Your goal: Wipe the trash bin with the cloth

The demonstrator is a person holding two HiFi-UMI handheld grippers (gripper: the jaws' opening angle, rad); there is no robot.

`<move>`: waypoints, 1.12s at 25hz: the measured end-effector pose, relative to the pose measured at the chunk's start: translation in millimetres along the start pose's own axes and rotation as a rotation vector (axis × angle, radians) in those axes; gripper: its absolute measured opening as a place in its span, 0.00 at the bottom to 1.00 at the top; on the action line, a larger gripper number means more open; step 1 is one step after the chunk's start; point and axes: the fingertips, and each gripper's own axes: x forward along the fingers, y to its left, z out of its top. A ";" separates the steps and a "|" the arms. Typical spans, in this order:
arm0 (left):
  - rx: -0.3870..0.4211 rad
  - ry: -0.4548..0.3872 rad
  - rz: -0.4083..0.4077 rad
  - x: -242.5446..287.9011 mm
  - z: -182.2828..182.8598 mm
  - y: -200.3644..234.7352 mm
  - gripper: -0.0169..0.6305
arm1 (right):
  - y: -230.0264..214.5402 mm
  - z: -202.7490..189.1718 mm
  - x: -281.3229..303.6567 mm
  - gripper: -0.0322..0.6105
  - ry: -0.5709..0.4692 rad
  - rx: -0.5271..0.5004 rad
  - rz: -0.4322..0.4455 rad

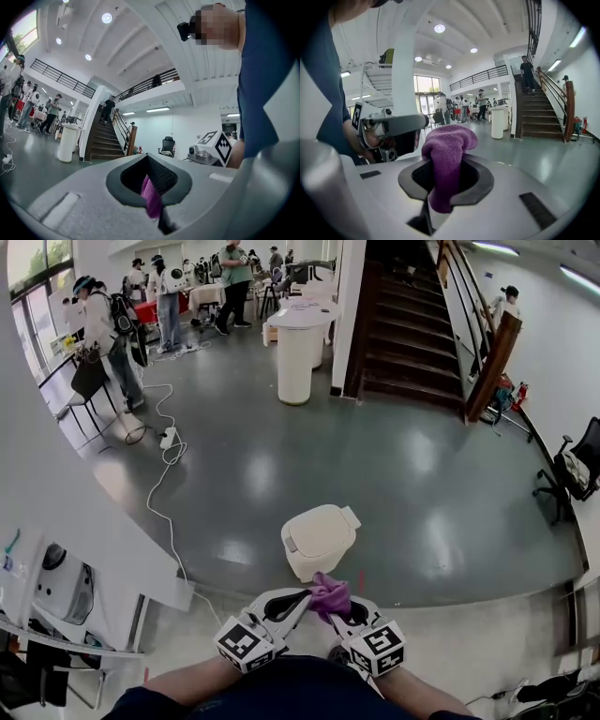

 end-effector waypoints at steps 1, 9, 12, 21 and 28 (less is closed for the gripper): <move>0.005 -0.004 -0.005 2.4 4.1 -5.4 0.01 | 0.6 5.9 -7.6 0.17 -0.017 0.007 0.009; 0.020 -0.003 -0.027 19.1 21.1 -43.9 0.01 | 2.6 39.3 -53.1 0.17 -0.136 -0.007 0.087; 0.034 -0.019 -0.014 21.6 30.9 -49.1 0.01 | 4.3 46.7 -60.0 0.17 -0.169 -0.041 0.104; 0.047 0.003 0.030 30.0 31.1 -59.4 0.01 | 5.6 42.0 -67.4 0.17 -0.176 -0.061 0.152; 0.051 -0.037 0.012 32.1 28.0 -67.0 0.01 | 5.6 36.1 -68.5 0.17 -0.165 -0.063 0.168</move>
